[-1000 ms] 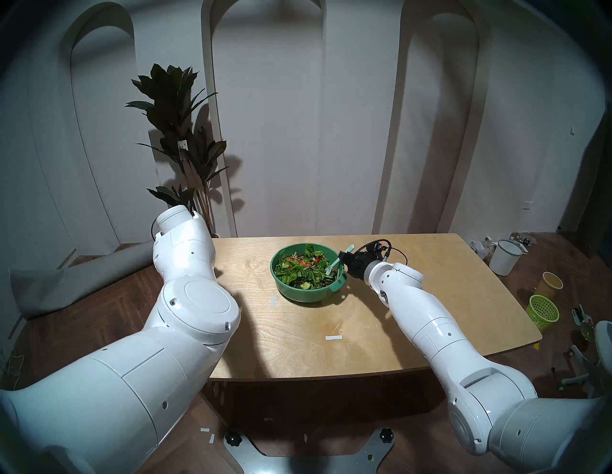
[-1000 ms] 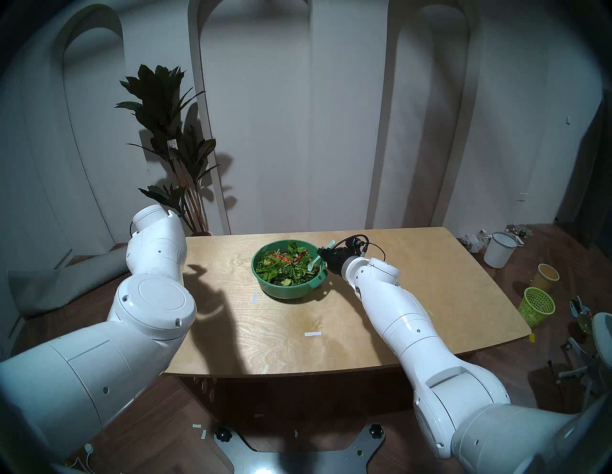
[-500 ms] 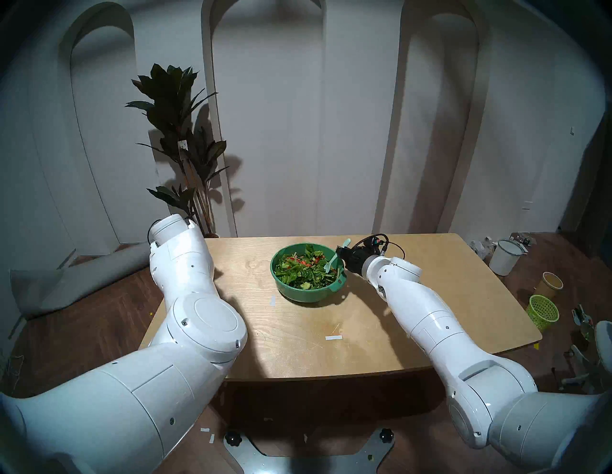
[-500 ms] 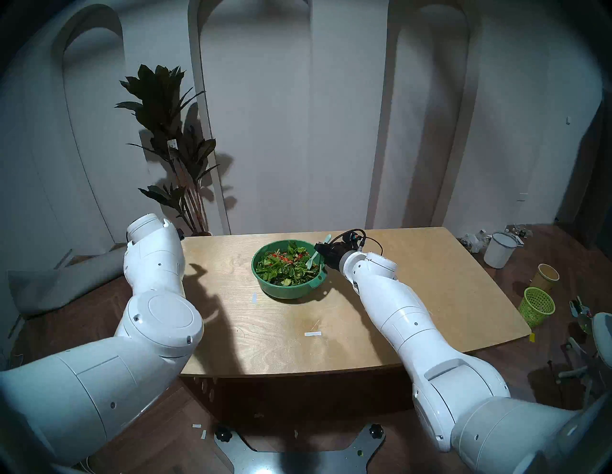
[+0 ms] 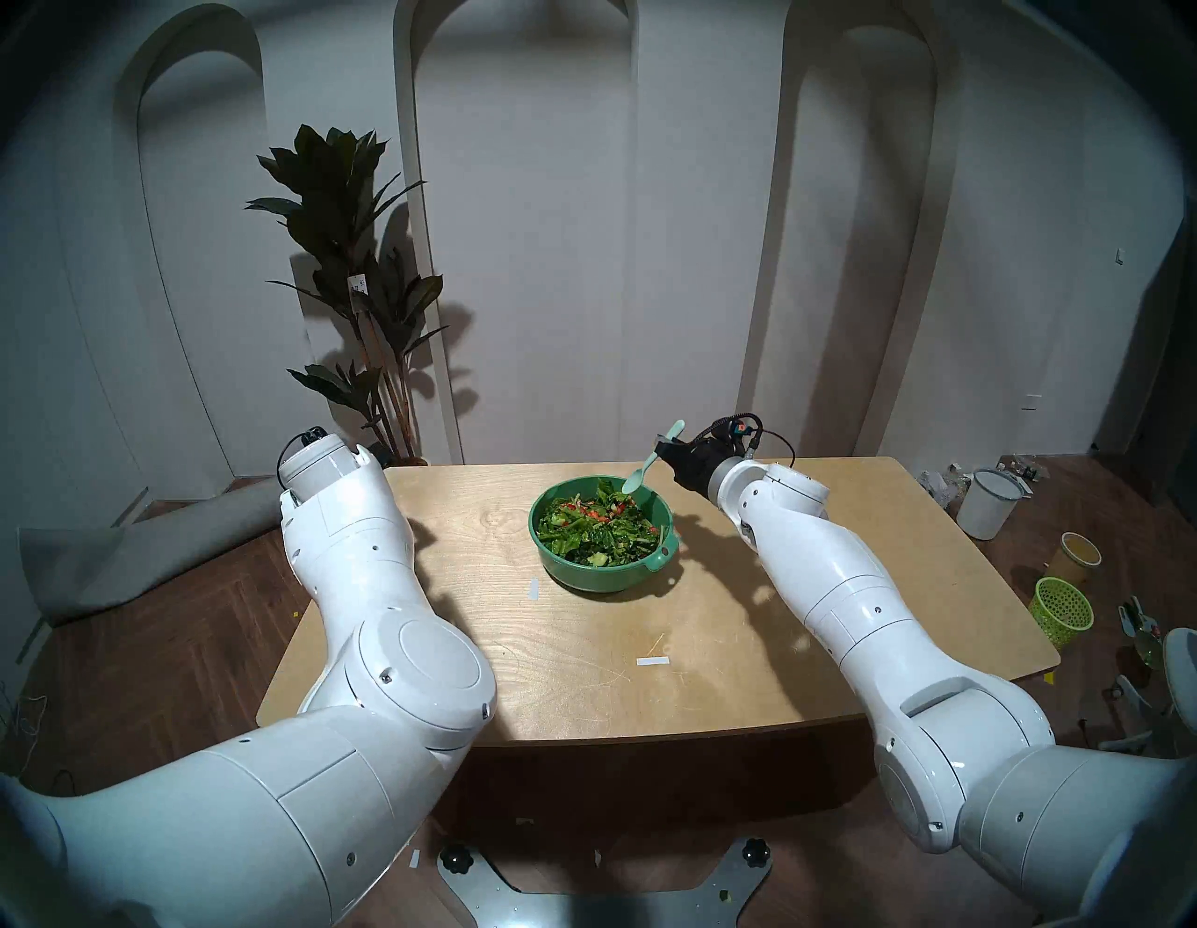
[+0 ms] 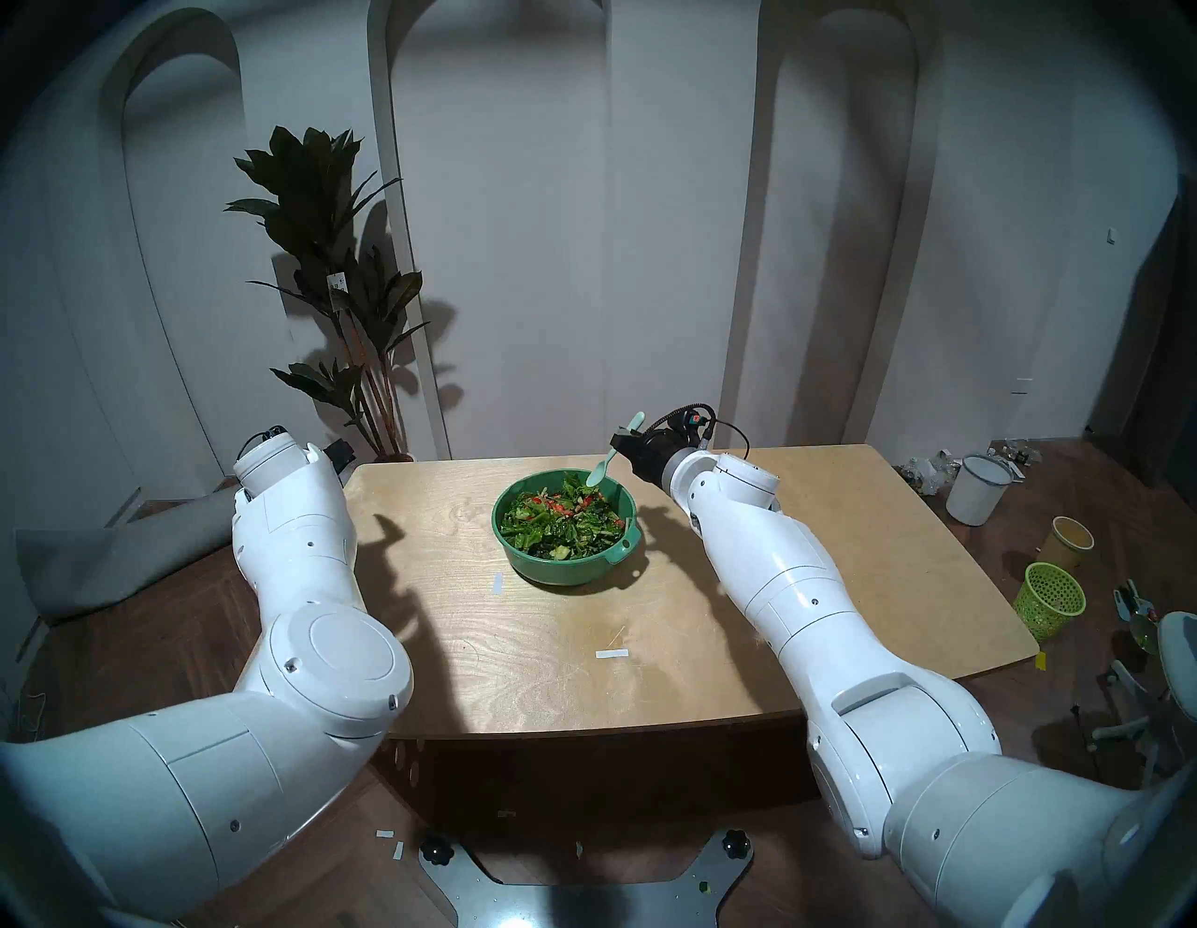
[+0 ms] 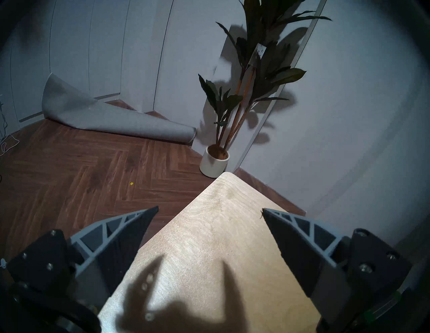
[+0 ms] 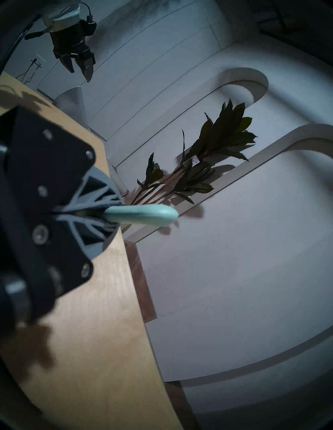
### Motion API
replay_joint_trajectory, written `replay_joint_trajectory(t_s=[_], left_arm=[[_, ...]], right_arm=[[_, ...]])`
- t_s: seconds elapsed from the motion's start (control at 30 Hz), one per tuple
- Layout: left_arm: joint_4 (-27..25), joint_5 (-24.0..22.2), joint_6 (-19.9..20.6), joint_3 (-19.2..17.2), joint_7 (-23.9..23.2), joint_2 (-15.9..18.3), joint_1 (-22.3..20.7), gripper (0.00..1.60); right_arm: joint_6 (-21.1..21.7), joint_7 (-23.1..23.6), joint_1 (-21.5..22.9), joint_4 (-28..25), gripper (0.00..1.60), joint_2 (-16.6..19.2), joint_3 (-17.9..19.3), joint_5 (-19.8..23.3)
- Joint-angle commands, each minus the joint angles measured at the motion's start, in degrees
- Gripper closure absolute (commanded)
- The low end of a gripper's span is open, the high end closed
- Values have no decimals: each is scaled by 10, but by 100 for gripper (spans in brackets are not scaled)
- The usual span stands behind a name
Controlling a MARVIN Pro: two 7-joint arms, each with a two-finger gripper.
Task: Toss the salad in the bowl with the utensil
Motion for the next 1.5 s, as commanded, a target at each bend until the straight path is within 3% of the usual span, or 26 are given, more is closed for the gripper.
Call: replay_joint_trajectory(t_s=[0.0,0.13,0.3,0.37,0.53,0.7,1.0,1.13,1.2,1.3,1.47], left_arm=[[-53,-8,-21,19,-52,-8,19,0],[-83,-13,-21,23,-87,-17,47,0],[-128,30,-18,70,-121,-36,115,0],[-137,75,-42,105,-111,-36,147,0],[-129,128,-68,140,-99,-27,170,0],[-153,194,-115,188,-91,-7,204,0],[-222,257,-196,243,-73,28,270,0],[-245,245,-223,255,-86,40,302,0],[-253,212,-253,245,-112,48,313,0],[-230,157,-273,203,-151,60,292,0],[-182,89,-301,173,-205,89,274,0]], right_arm=[[-13,17,37,-27,160,16,0,-14],[-19,29,40,-34,160,31,-1,-26],[-32,57,38,-44,160,54,-8,-47],[-36,67,36,-46,160,59,-10,-54],[-37,71,33,-44,160,61,-12,-57],[-44,86,29,-45,160,68,-19,-65],[-63,119,23,-49,160,77,-31,-77],[-79,141,20,-54,160,80,-37,-82],[-91,155,18,-54,160,82,-39,-84],[-100,166,16,-52,160,84,-41,-86],[-115,180,11,-48,160,84,-43,-89]])
